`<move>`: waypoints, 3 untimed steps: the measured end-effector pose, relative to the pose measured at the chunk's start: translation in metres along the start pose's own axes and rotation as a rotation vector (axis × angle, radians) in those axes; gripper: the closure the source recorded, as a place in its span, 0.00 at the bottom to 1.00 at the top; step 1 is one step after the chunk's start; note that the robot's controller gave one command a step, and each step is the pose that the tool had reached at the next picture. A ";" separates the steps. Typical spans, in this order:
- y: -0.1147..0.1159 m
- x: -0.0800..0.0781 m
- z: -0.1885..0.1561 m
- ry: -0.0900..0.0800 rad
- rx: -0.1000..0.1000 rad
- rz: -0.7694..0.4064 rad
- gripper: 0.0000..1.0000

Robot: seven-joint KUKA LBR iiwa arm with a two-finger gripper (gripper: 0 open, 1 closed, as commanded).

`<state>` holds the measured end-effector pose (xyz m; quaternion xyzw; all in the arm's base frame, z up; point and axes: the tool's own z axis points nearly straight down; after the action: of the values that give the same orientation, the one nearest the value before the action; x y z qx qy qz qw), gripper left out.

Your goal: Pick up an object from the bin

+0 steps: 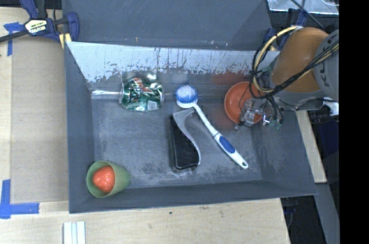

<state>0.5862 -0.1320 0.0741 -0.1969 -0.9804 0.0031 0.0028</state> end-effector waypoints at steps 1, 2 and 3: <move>0.049 0.000 0.002 -0.005 0.003 -0.373 1.00; 0.048 0.002 -0.002 -0.002 0.001 -0.325 1.00; 0.056 0.029 0.002 -0.008 0.003 -0.352 1.00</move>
Offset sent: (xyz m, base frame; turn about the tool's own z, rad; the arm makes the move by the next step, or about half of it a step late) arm 0.0131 0.0292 0.0056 0.1524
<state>0.5813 -0.0695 0.0718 -0.0223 -0.9997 0.0048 -0.0002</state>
